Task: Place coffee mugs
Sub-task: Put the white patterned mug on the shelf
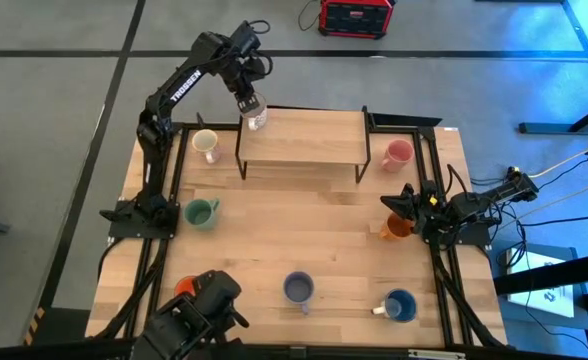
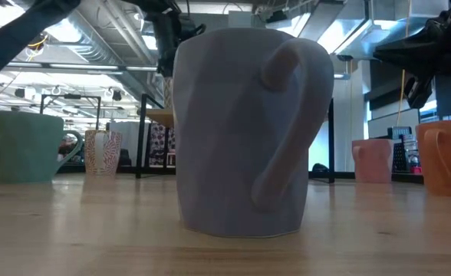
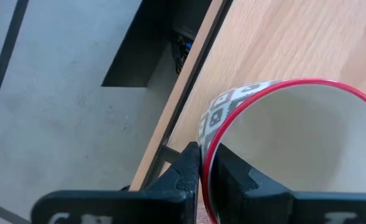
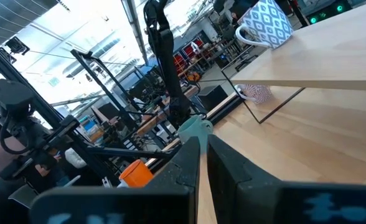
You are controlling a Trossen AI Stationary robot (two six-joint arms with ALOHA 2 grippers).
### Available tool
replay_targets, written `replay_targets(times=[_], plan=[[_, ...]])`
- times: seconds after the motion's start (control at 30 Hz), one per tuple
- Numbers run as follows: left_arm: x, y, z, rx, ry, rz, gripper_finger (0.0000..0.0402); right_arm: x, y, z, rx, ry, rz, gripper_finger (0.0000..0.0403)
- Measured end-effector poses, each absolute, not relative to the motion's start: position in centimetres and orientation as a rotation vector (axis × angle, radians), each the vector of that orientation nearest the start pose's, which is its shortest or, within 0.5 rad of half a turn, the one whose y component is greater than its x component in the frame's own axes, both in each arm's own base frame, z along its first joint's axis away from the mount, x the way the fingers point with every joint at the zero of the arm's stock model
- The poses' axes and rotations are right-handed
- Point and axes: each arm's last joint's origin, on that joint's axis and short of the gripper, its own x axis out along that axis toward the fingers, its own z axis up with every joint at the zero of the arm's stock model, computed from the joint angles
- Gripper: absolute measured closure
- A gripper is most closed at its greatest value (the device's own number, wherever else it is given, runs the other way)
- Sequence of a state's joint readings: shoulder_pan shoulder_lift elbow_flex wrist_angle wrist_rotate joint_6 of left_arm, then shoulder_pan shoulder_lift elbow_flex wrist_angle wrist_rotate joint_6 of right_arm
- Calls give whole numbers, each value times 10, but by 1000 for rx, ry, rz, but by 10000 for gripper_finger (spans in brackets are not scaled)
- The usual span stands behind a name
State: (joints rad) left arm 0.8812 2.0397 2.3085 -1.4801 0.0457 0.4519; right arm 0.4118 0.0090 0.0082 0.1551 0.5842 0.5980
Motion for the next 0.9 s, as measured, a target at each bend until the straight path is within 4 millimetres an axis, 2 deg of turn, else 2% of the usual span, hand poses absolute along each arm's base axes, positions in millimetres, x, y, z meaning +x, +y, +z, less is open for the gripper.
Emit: replay_targets(times=[0.63,0.9], plan=[[255,303,372,-130,1220,439,378,91,23,180,668,-179,-111,384],[255,303,372,-130,1216,438,340,91,23,180,667,-178,-108,384]])
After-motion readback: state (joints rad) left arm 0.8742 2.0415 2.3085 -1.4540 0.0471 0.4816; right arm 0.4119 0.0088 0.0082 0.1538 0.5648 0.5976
